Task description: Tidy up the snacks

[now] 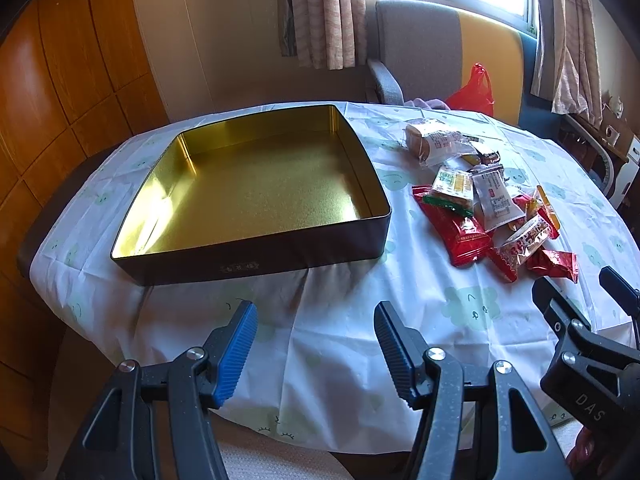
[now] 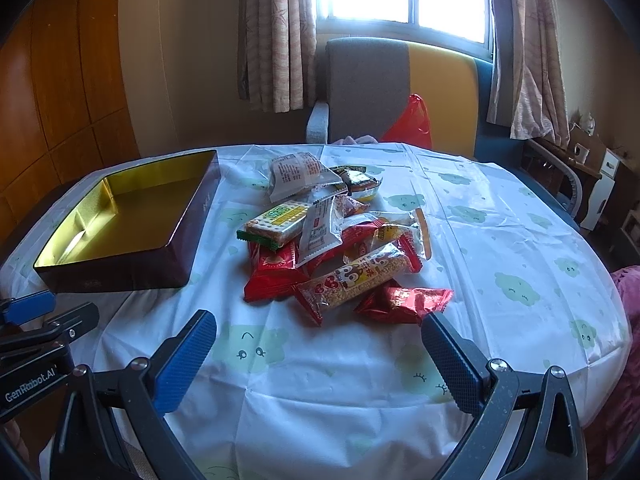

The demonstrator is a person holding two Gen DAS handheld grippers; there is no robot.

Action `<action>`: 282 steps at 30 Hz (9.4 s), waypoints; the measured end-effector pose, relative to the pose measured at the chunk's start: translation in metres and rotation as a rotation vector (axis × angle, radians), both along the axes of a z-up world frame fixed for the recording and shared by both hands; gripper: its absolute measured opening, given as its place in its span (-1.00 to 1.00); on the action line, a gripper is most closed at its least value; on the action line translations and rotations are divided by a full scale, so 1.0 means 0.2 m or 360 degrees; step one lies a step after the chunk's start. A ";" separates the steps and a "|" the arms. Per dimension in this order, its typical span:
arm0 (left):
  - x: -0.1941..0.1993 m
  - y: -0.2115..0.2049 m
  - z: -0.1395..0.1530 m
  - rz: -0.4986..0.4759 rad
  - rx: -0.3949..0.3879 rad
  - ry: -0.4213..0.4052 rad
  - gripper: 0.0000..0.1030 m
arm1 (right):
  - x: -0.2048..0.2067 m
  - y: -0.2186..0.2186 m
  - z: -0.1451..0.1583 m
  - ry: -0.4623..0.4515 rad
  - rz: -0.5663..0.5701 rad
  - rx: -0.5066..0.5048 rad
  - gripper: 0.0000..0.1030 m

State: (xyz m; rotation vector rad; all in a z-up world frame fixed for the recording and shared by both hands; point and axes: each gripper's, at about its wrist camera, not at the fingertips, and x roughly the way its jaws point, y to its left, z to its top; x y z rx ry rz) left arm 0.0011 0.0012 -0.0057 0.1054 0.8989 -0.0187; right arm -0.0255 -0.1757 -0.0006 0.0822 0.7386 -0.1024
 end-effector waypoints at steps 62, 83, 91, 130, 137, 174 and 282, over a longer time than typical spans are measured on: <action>0.02 0.03 -0.04 0.0013 -0.0039 0.0096 0.20 | 0.00 0.01 0.00 -0.0015 0.0054 0.0033 1.00; 0.05 0.02 -0.15 -0.0274 -0.0616 0.0407 0.20 | 0.07 -0.37 -0.06 -0.0005 0.0080 -0.0130 1.00; 0.04 -0.04 -0.18 -0.0417 -0.0662 0.0466 0.20 | 0.15 -0.46 -0.19 0.0049 0.0204 -0.0003 0.56; 0.36 -0.97 -0.26 -0.1219 0.0059 0.0119 0.16 | 0.26 -0.74 -0.40 -0.0009 0.0131 0.0136 -0.07; 0.35 -0.90 -0.33 -0.1153 -0.0085 0.0096 -0.18 | 0.24 -0.75 -0.40 -0.0022 0.0133 0.0148 -0.07; 0.12 -0.57 -0.27 -0.0986 -0.0337 -0.0134 -0.39 | 0.24 -0.70 -0.39 -0.0008 0.0017 0.0053 -0.11; 0.51 0.50 -0.10 0.0090 -0.0358 -0.0190 -0.10 | 0.66 0.43 0.03 -0.0178 0.0519 0.0341 0.41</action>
